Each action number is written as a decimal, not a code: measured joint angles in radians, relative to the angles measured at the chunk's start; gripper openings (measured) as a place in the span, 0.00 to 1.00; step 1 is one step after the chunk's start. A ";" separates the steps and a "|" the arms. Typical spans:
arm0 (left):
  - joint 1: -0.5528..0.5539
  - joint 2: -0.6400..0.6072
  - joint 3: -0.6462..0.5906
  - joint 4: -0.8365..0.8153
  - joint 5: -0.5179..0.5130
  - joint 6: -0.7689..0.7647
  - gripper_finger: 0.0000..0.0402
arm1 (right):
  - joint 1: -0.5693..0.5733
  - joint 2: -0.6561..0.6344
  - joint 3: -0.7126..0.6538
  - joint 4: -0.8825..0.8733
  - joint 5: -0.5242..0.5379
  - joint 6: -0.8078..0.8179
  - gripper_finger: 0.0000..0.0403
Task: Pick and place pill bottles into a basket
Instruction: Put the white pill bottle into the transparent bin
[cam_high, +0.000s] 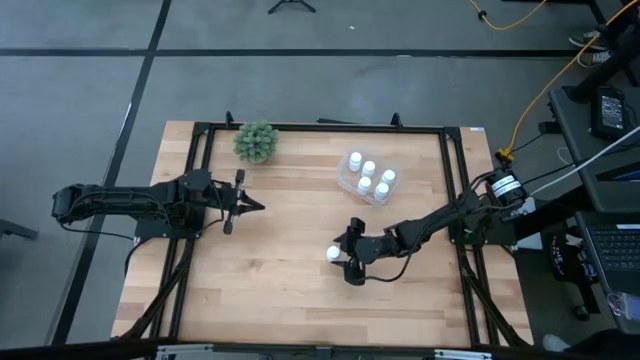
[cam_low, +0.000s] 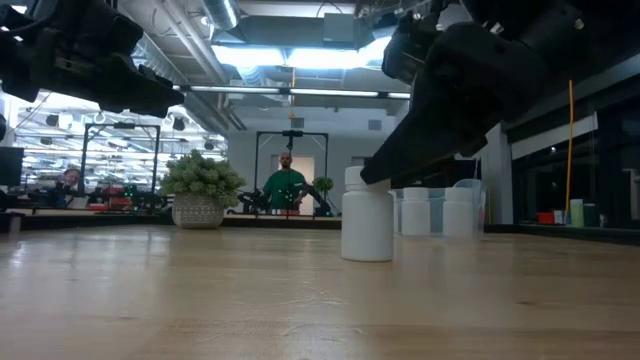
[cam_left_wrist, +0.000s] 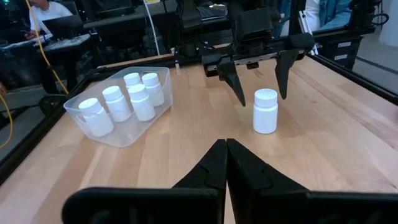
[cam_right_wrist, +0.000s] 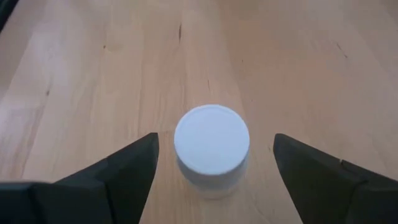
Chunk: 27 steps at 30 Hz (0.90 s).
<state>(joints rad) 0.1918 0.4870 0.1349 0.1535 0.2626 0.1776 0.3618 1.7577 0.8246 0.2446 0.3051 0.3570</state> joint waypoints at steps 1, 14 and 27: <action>0.000 0.000 0.000 0.000 0.000 0.000 0.00 | 0.000 0.002 0.000 -0.001 0.000 -0.002 0.79; 0.000 0.000 0.000 0.000 0.000 0.000 0.00 | 0.000 0.001 0.000 0.006 0.024 -0.053 0.62; 0.000 0.000 0.000 0.000 0.000 0.000 0.00 | 0.000 0.001 0.000 0.007 0.026 -0.054 0.39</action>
<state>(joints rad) 0.1918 0.4868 0.1349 0.1532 0.2626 0.1776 0.3618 1.7588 0.8246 0.2512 0.3313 0.3035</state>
